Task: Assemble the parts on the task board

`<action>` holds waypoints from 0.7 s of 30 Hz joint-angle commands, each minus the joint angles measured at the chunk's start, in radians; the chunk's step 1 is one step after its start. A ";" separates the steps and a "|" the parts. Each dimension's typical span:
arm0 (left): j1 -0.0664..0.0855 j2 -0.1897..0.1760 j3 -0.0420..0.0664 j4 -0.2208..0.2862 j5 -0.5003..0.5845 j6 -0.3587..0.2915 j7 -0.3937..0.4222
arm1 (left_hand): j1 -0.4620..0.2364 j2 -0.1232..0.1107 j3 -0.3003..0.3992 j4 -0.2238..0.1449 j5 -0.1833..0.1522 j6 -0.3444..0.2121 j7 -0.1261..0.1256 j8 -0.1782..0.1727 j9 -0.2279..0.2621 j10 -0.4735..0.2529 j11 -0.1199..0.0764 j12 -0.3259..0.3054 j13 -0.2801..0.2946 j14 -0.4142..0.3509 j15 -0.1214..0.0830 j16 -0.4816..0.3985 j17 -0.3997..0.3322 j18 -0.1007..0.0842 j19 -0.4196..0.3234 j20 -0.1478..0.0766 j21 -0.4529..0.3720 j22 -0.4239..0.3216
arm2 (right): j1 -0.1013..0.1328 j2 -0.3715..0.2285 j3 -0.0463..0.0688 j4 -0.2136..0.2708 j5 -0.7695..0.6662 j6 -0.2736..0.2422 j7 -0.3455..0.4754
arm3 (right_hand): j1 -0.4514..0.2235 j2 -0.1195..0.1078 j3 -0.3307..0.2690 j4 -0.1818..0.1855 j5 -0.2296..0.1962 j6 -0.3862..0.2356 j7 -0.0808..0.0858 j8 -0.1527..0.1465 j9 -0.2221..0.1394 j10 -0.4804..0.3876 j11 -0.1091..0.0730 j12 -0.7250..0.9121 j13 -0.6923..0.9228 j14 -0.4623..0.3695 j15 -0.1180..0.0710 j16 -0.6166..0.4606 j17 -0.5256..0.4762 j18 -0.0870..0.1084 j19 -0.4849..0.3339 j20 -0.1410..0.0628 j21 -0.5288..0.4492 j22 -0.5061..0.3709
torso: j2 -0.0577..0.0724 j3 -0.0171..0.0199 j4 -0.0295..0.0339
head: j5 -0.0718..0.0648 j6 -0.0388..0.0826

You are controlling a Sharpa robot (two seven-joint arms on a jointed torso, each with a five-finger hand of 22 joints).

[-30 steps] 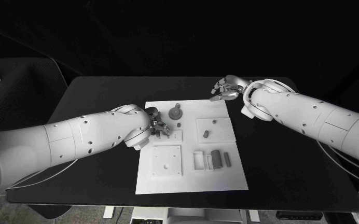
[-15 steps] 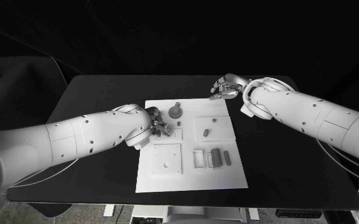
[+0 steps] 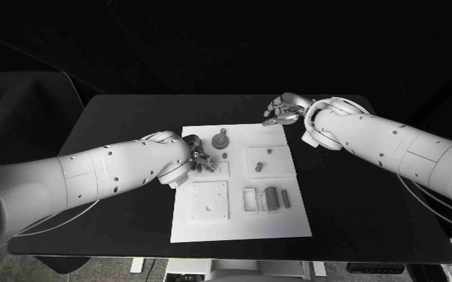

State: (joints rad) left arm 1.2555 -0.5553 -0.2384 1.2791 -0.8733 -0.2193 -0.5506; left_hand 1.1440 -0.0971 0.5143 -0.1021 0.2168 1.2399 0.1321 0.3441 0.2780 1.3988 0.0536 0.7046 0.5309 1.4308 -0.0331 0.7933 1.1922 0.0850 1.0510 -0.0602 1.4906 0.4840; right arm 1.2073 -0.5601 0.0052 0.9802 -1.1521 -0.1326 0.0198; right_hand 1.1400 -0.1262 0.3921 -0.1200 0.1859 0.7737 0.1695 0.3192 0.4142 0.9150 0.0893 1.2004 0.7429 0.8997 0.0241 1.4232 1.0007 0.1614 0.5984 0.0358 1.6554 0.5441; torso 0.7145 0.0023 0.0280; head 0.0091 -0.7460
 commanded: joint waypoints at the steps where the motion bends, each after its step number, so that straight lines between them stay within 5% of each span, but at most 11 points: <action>1: -0.003 0.004 -0.001 -0.001 -0.004 0.016 0.002 | -0.002 0.006 0.014 -0.009 0.003 0.133 -0.076 0.099 0.389 0.114 -0.073 0.006 0.001 0.013 -0.024 0.004 0.001 0.084 0.009 -0.001 0.004 0.001 | 0.000 0.001 0.000 0.003 0.000 0.015 0.007 | 0.009 0.000 0.005 -0.001 0.007 0.004 0.000 0.007 0.001 -0.007 0.001 -0.003 -0.002 -0.008 -0.001 -0.003 -0.001 0.000 -0.006 -0.001 0.014 -0.001 | 0.000 -0.0001 -0.0002 | -0.001 -0.002; 21: -0.004 0.006 -0.001 -0.004 -0.028 0.017 0.005 | -0.005 0.008 0.017 -0.010 0.003 0.137 -0.078 0.102 0.391 0.117 -0.076 0.011 0.005 0.015 -0.026 0.012 0.005 0.086 0.013 -0.002 0.010 0.004 | 0.000 0.000 0.000 0.009 0.000 0.016 0.007 | 0.008 0.000 0.006 0.000 0.007 0.005 0.000 0.007 0.001 -0.007 0.001 -0.003 -0.002 -0.008 0.000 -0.002 -0.001 -0.001 -0.006 -0.001 0.014 -0.001 | -0.001 -0.0011 0.0010 | 0.000 -0.006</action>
State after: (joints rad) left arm 1.2543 -0.5516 -0.2382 1.2744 -0.8863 -0.2164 -0.5486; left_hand 1.1373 -0.1035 0.5186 -0.1038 0.2157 1.2411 0.1316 0.3456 0.2789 1.3988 0.0537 0.7124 0.5345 1.4308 -0.0331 0.8017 1.1968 0.0850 1.0580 -0.0606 1.4978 0.4870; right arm 1.2073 -0.5607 0.0052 0.9865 -1.1521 -0.1300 0.0196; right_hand 1.1400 -0.1262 0.3921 -0.1200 0.1859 0.7739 0.1694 0.3192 0.4141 0.9150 0.0892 1.2004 0.7419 0.8997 0.0241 1.4232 1.0008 0.1614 0.5985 0.0358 1.6554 0.5442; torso 0.7140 0.0017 0.0286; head 0.0090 -0.7516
